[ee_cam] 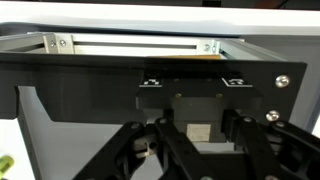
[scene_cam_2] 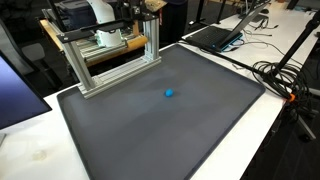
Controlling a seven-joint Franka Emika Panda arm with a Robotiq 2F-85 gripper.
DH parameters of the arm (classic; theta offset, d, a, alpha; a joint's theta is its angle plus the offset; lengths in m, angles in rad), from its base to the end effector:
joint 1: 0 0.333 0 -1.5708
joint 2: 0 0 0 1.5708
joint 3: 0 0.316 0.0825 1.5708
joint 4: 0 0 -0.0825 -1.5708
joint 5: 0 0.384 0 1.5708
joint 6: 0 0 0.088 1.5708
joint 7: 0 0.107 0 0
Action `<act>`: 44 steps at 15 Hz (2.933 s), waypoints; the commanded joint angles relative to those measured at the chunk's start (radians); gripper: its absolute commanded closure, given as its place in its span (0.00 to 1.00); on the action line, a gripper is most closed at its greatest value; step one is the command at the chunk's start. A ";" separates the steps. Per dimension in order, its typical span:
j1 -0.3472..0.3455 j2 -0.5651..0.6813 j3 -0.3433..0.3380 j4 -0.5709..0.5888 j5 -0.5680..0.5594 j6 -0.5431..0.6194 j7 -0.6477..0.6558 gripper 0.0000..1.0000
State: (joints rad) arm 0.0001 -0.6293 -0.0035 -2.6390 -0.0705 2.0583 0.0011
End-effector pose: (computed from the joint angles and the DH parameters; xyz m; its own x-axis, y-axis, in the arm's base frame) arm 0.3565 -0.0050 0.4460 0.9984 0.0291 0.0477 0.0261 -0.9978 0.0617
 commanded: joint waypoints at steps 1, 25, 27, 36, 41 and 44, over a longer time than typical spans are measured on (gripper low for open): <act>0.007 0.042 0.010 -0.017 0.002 0.019 -0.008 0.53; 0.017 0.188 0.114 0.249 -0.080 -0.046 0.083 0.78; 0.025 0.224 0.107 0.275 -0.064 -0.020 0.075 0.78; 0.037 0.464 0.108 0.500 -0.072 -0.001 0.066 0.78; 0.008 0.611 0.057 0.659 -0.059 0.014 0.076 0.78; -0.018 0.670 0.012 0.728 -0.037 0.032 0.080 0.78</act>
State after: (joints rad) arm 0.0021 -0.0208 0.0421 -2.0057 -0.1390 2.0913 0.0804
